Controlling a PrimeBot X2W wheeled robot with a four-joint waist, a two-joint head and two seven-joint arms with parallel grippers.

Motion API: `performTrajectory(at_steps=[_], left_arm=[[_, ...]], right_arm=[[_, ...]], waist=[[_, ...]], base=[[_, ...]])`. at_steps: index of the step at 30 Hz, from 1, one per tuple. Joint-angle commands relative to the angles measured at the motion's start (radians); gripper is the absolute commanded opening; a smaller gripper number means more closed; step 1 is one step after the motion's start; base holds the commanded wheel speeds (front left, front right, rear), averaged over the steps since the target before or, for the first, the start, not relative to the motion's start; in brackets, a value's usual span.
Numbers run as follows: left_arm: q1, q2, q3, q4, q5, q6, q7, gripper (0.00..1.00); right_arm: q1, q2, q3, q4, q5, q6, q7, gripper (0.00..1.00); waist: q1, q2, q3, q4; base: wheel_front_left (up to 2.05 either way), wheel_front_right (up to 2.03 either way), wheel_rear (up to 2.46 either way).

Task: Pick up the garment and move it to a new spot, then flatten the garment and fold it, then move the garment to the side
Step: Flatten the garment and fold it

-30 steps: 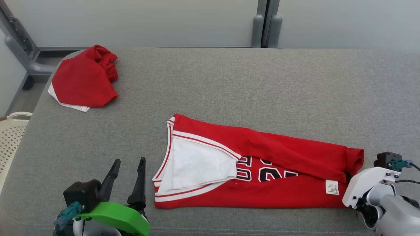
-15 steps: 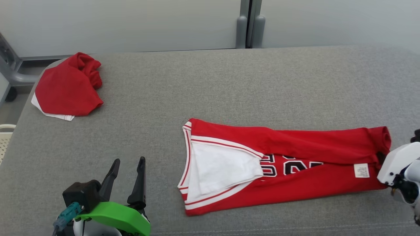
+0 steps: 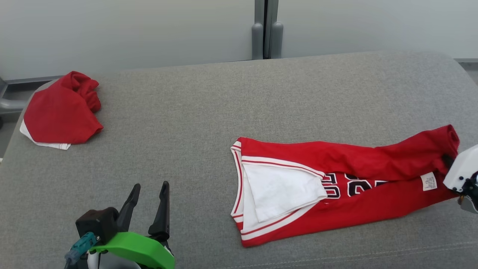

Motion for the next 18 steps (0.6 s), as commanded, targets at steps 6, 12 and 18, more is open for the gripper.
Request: performTrajectory(at_steps=[6,12,18], left_arm=[[0.023,-0.009,-0.009,0.009,-0.007,-0.007,-0.004,1.00],[0.023,-0.020,-0.016,0.017,-0.010,-0.013,-0.009,1.00],[0.015,-0.032,-0.024,0.023,-0.012,-0.025,-0.012,1.00]], right_arm=[[0.020,0.023,-0.002,-0.151,0.033,-0.001,0.063,0.00],[0.044,0.045,-0.011,-0.281,0.046,-0.001,0.113,0.00],[0.067,0.112,-0.029,-0.375,0.022,-0.001,0.151,0.00]], waist=[[0.0000,-0.0001,-0.032,-0.011],[0.0000,-0.0001,-0.050,-0.006],[0.0000,-0.0001,-0.064,0.022]], base=[[0.00,0.00,0.00],[0.00,0.00,0.00],[0.00,0.00,0.00]])
